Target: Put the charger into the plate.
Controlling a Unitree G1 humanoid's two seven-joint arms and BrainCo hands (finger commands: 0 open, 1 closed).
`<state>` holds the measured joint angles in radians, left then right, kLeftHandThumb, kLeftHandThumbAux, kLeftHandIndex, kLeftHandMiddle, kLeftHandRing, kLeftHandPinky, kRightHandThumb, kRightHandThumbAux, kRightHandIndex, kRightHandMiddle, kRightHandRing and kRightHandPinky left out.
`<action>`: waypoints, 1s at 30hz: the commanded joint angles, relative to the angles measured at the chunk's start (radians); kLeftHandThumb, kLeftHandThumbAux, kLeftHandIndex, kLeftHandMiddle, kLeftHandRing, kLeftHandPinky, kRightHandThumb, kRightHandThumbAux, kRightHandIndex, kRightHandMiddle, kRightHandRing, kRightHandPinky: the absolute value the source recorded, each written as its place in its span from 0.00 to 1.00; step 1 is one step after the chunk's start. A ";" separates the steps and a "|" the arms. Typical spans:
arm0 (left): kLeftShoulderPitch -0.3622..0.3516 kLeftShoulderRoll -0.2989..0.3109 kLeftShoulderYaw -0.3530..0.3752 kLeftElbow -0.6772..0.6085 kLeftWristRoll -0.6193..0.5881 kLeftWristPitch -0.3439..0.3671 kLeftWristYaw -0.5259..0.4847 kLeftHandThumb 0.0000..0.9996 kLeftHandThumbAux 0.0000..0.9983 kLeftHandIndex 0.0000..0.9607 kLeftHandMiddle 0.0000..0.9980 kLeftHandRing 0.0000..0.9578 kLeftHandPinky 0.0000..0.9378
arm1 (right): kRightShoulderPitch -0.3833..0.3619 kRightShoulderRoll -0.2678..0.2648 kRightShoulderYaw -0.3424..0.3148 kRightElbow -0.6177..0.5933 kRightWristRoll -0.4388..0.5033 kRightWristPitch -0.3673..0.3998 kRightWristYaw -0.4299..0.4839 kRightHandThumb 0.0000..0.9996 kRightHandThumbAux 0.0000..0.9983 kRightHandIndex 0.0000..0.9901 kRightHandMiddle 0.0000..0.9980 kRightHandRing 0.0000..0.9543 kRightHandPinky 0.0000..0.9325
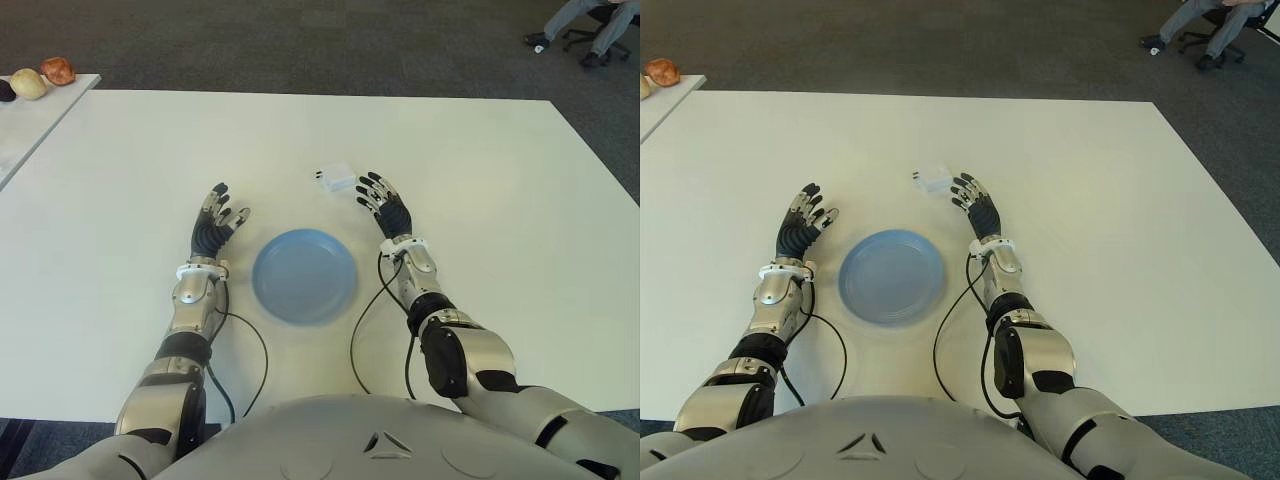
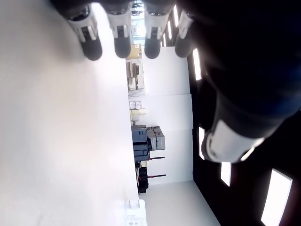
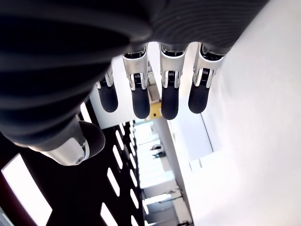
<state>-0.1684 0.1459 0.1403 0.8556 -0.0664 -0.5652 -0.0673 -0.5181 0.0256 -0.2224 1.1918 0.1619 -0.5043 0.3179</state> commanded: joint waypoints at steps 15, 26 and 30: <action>0.030 -0.020 0.003 0.136 0.005 0.058 0.000 0.00 0.70 0.01 0.03 0.03 0.06 | 0.111 0.002 0.004 0.008 -0.020 0.025 -0.085 0.02 0.62 0.15 0.19 0.18 0.21; 0.013 -0.021 0.001 0.171 0.011 0.029 0.000 0.00 0.70 0.01 0.04 0.04 0.07 | 0.119 -0.003 0.116 -0.368 -0.283 -0.057 -0.479 0.12 0.72 0.10 0.15 0.17 0.21; 0.001 -0.019 -0.003 0.185 0.014 0.040 0.001 0.00 0.69 0.01 0.03 0.03 0.05 | 0.071 -0.062 0.174 -0.466 -0.455 -0.047 -0.628 0.17 0.71 0.08 0.12 0.13 0.16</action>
<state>-0.2278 0.1550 0.1474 0.9493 -0.0660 -0.5988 -0.0672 -0.3938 0.0074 -0.0915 0.8018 -0.1774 -0.5583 -0.2093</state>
